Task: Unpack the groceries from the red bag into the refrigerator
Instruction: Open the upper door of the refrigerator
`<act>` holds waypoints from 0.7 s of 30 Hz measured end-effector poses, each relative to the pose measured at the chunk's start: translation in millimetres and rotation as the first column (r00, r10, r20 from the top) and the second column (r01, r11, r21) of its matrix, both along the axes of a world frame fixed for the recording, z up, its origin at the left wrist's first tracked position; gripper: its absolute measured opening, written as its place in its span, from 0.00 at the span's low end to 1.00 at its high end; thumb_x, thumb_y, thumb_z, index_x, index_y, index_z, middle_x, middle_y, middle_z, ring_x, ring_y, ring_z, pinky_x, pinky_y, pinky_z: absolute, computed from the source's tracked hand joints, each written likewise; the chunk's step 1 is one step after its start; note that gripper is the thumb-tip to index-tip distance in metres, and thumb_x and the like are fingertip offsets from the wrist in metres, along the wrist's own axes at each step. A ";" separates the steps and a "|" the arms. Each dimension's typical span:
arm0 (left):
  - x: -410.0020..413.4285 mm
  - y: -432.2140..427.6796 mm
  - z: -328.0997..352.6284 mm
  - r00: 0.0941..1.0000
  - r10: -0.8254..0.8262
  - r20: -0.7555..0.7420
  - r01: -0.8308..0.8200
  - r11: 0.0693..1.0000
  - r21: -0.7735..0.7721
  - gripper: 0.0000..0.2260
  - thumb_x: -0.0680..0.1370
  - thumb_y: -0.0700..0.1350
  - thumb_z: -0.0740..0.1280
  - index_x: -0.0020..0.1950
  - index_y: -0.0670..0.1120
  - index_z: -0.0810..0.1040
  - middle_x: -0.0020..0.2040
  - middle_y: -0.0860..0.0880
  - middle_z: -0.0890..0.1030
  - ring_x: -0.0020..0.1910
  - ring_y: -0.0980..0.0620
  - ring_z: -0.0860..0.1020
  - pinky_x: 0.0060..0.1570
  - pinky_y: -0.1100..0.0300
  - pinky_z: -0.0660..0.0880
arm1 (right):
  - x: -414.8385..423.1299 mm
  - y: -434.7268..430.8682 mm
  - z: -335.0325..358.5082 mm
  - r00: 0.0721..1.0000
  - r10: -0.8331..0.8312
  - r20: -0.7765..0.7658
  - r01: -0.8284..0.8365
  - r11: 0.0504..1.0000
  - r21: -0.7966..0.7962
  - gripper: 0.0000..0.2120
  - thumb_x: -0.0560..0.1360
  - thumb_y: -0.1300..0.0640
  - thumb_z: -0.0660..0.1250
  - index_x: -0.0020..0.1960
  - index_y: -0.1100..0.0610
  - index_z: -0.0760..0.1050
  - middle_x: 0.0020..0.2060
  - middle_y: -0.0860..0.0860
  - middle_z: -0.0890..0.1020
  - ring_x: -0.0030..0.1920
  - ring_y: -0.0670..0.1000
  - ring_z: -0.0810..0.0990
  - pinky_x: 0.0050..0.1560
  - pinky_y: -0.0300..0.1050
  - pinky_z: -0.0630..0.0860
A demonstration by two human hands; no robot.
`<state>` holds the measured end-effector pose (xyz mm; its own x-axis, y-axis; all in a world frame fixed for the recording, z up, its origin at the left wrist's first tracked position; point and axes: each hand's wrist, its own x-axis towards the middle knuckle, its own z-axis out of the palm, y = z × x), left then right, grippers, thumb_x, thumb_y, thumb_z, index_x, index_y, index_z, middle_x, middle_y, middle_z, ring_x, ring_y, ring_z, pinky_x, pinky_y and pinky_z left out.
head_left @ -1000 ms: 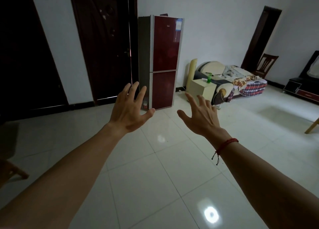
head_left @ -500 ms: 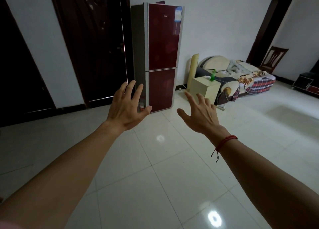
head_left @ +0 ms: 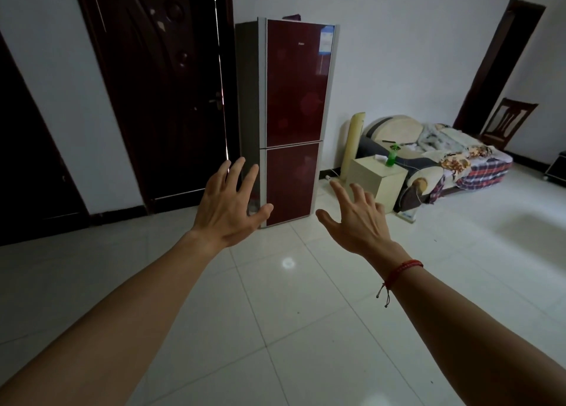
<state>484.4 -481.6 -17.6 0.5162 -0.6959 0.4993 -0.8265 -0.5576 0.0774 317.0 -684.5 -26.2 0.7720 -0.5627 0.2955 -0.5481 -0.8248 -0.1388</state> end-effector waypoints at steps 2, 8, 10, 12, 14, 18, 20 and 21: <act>27.6 -18.6 -5.5 1.000 -0.002 -0.005 0.002 1.000 -0.001 0.40 0.74 0.69 0.49 0.79 0.46 0.59 0.79 0.41 0.57 0.78 0.40 0.54 0.75 0.43 0.57 | 28.1 -19.7 -4.8 1.000 0.000 -0.001 0.000 1.000 0.001 0.38 0.78 0.30 0.55 0.82 0.44 0.49 0.79 0.60 0.58 0.76 0.63 0.62 0.71 0.62 0.65; 131.4 -80.6 -12.8 1.000 -0.010 0.006 0.010 1.000 -0.005 0.39 0.74 0.69 0.50 0.79 0.46 0.60 0.79 0.40 0.59 0.77 0.39 0.56 0.74 0.42 0.58 | 125.0 -81.7 -10.3 1.000 -0.021 -0.003 0.021 1.000 -0.011 0.37 0.78 0.30 0.56 0.82 0.43 0.49 0.80 0.59 0.58 0.77 0.63 0.61 0.72 0.61 0.64; 165.5 -101.2 -12.2 1.000 -0.019 0.003 0.019 1.000 0.004 0.39 0.74 0.69 0.50 0.79 0.46 0.60 0.78 0.40 0.59 0.77 0.39 0.56 0.74 0.42 0.58 | 157.8 -103.2 -9.2 0.999 -0.028 -0.016 0.028 1.000 -0.009 0.37 0.78 0.31 0.56 0.82 0.44 0.49 0.80 0.59 0.57 0.76 0.63 0.61 0.72 0.61 0.64; 198.0 -120.7 -10.5 1.000 -0.027 0.005 0.027 1.000 0.004 0.39 0.74 0.69 0.50 0.79 0.45 0.60 0.78 0.40 0.59 0.77 0.39 0.56 0.74 0.42 0.59 | 189.2 -123.0 -6.5 0.999 -0.036 -0.009 0.036 0.999 -0.002 0.37 0.78 0.31 0.56 0.82 0.44 0.50 0.80 0.59 0.58 0.77 0.63 0.61 0.72 0.62 0.64; 228.4 -140.5 -7.8 0.999 -0.031 0.006 0.031 0.999 0.007 0.39 0.74 0.69 0.50 0.79 0.45 0.60 0.78 0.40 0.60 0.77 0.39 0.57 0.73 0.42 0.59 | 219.1 -142.1 -4.0 0.999 -0.035 -0.001 0.035 0.999 -0.009 0.37 0.78 0.31 0.56 0.81 0.44 0.51 0.79 0.59 0.59 0.76 0.63 0.62 0.71 0.61 0.64; 276.6 -180.7 -5.9 0.999 -0.050 -0.004 0.050 0.999 0.018 0.39 0.74 0.69 0.50 0.79 0.46 0.60 0.78 0.40 0.59 0.77 0.39 0.56 0.73 0.42 0.59 | 268.7 -179.1 -3.7 0.999 -0.038 0.014 0.038 0.999 -0.006 0.36 0.78 0.31 0.57 0.80 0.43 0.52 0.78 0.60 0.61 0.74 0.63 0.64 0.70 0.62 0.65; 298.8 -201.5 -7.8 0.998 -0.060 -0.014 0.060 0.998 0.022 0.40 0.74 0.69 0.49 0.79 0.46 0.59 0.79 0.41 0.59 0.78 0.39 0.55 0.74 0.42 0.58 | 292.2 -199.6 -5.3 0.999 -0.044 0.013 0.044 0.999 0.004 0.36 0.78 0.31 0.57 0.80 0.43 0.52 0.78 0.60 0.60 0.75 0.64 0.63 0.71 0.63 0.65; 309.9 -211.5 -9.5 0.998 -0.062 -0.018 0.063 0.998 0.025 0.40 0.74 0.69 0.49 0.79 0.46 0.59 0.79 0.41 0.58 0.78 0.39 0.55 0.74 0.42 0.58 | 303.8 -209.7 -6.5 0.999 -0.043 0.012 0.043 0.999 0.006 0.36 0.78 0.31 0.57 0.80 0.43 0.52 0.78 0.60 0.60 0.75 0.64 0.63 0.71 0.63 0.65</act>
<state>794.4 -693.2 -27.1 0.4798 -0.7394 0.4723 -0.8585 -0.5067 0.0788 620.8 -894.2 -32.8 0.7433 -0.5972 0.3014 -0.5813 -0.7996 -0.1509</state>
